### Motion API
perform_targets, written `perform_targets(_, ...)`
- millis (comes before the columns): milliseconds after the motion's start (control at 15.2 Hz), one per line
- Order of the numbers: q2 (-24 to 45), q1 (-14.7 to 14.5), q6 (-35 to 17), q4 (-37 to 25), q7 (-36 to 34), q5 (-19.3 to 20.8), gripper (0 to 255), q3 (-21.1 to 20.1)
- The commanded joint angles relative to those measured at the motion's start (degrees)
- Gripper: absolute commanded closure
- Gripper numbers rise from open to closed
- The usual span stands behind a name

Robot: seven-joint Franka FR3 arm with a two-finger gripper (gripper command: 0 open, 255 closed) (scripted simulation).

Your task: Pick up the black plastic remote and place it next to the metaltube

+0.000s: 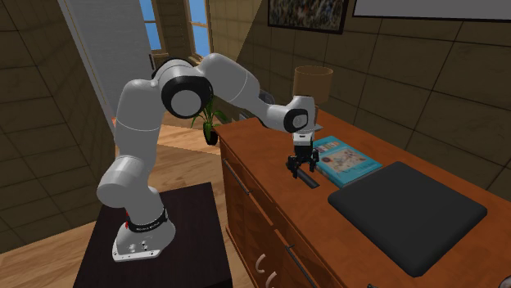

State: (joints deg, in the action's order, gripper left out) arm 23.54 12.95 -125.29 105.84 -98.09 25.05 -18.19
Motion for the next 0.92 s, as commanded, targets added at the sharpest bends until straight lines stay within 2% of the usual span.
perform_targets(0,0.1,0.0,-0.2,0.0,0.0,0.1,0,0.0)
perform_targets(330,0.1,0.0,-0.2,0.0,0.0,0.1,0,0.0)
perform_targets(396,0.1,0.0,-0.2,0.0,0.0,0.1,255,0.0)
perform_targets(858,0.1,0.1,-0.1,0.0,0.1,0.0,255,0.0)
